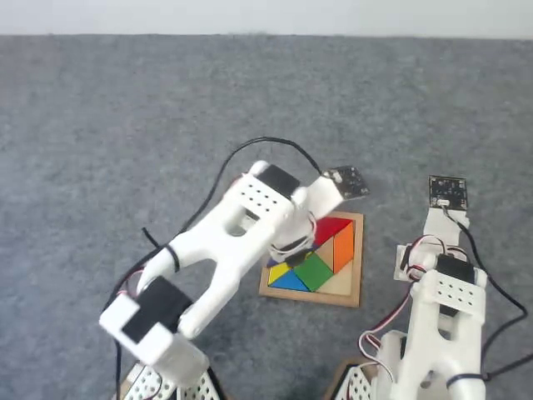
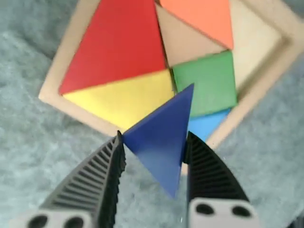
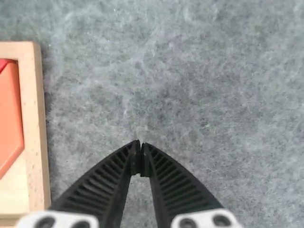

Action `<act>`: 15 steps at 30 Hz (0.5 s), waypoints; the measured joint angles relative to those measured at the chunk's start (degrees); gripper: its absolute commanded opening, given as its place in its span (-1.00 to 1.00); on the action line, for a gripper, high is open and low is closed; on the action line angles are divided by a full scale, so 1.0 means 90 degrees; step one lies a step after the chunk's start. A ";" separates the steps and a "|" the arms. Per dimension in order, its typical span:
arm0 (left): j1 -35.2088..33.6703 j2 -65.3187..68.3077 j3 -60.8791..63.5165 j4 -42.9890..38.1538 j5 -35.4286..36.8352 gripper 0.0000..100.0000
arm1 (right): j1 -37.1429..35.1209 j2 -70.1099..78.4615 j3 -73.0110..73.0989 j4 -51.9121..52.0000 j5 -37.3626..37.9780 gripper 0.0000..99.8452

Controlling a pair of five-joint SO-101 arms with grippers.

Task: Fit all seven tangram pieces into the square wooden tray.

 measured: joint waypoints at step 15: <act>0.0508 0.0381 -0.0283 -0.0254 0.3175 -0.58 | -0.0010 0.0000 0.0000 0.0000 0.0010 -0.98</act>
